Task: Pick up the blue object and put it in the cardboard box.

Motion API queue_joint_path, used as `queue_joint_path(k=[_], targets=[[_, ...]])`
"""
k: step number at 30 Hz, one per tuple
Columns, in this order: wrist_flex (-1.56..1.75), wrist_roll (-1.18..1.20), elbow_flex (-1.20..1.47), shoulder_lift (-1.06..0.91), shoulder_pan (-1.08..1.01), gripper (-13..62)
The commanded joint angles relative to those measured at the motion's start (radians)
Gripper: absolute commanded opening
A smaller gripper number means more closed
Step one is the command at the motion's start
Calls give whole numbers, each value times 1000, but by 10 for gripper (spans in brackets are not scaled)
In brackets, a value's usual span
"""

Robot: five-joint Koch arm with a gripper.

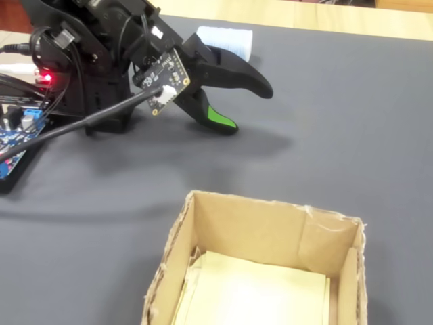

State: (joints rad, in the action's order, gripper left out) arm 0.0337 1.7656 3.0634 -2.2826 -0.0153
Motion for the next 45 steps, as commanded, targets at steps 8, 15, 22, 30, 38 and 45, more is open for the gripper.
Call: queue_joint_path(k=[8,15,22,30,38,45], targets=[[-109,71,6,-86,6,298],[-115,72,3,-86,6,298],[-224,109,-43,-86,8,299],[-419,160,-150,-87,52,300],[-580,166,-307,-87,167,300],[-695,195,-434,-84,310,299]])
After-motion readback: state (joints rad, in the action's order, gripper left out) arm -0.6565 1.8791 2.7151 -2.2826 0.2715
